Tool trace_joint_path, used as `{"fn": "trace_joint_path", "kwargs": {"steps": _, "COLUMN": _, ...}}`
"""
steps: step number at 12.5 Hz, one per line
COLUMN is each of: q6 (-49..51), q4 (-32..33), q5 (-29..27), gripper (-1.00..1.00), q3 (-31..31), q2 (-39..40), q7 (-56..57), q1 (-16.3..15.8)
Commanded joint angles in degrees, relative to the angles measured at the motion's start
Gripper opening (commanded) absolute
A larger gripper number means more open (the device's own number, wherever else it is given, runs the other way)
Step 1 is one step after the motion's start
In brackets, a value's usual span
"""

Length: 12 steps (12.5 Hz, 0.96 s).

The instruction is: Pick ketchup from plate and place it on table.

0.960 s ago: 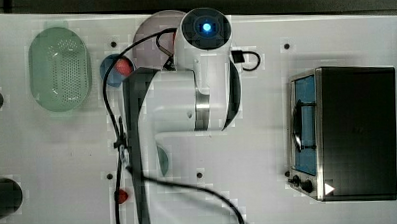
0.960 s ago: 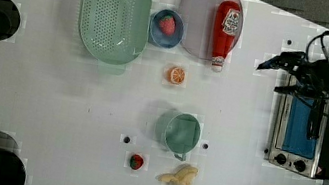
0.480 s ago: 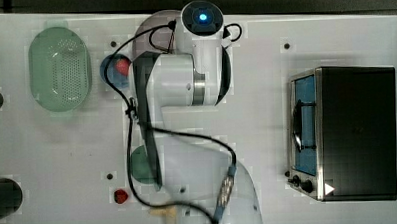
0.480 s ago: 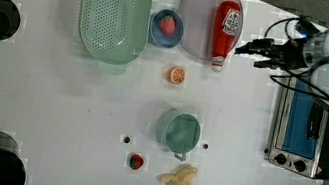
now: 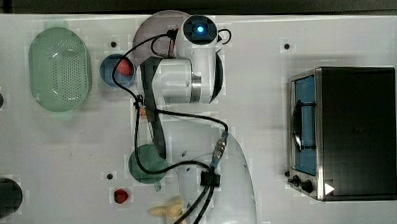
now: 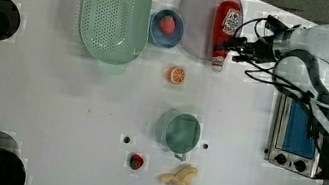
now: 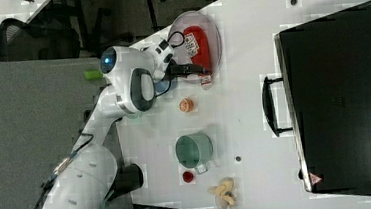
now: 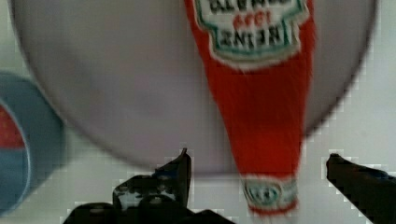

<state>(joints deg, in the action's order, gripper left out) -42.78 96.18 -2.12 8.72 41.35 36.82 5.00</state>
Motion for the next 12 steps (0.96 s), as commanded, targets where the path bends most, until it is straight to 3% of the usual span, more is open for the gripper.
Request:
{"fn": "trace_joint_path", "kwargs": {"steps": 1, "q6": -7.32, "q4": -2.99, "q5": 3.57, "gripper": 1.00, "q3": -0.17, "q2": 1.49, "q7": 2.77, "q1": -1.07}}
{"fn": "trace_joint_path", "kwargs": {"steps": 8, "q6": -16.93, "q4": -3.87, "q5": 6.76, "gripper": 1.00, "q3": -0.30, "q2": 7.18, "q7": 2.76, "q1": -1.53}}
{"fn": "trace_joint_path", "kwargs": {"steps": 9, "q6": -16.94, "q4": -3.90, "q5": 6.84, "gripper": 0.91, "q3": -0.33, "q2": 7.18, "q7": 2.77, "q1": -1.53}}
{"fn": "trace_joint_path", "kwargs": {"steps": 12, "q6": -16.88, "q4": -4.45, "q5": 7.02, "gripper": 0.24, "q3": -0.47, "q2": 7.15, "q7": 2.77, "q1": -1.53}}
